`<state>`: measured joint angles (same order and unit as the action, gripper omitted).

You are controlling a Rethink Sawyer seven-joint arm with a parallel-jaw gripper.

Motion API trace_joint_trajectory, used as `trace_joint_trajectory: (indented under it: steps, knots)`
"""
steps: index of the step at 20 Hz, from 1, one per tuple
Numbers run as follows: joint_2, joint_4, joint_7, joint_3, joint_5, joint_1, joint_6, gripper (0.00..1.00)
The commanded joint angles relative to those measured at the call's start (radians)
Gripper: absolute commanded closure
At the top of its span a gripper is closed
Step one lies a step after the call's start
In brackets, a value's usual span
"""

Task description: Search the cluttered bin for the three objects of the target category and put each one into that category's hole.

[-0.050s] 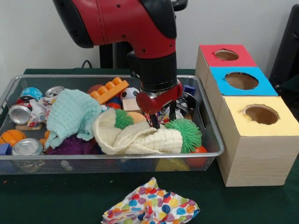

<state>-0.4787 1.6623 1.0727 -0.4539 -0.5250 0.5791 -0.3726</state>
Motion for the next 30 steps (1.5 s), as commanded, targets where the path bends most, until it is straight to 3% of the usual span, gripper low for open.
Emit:
trace_joint_trajectory:
  steps: [1, 10, 17, 30]
  knots:
    - [0.051, -0.112, 0.075, -0.005, -0.016, -0.011, 0.003, 0.00]
    - [-0.003, -0.159, 0.068, 0.041, -0.035, -0.045, -0.039, 0.00]
    - [0.007, -0.197, 0.033, 0.045, -0.053, -0.048, -0.044, 0.00]
    - [0.030, -0.315, -0.158, -0.027, -0.109, 0.041, -0.131, 0.00]
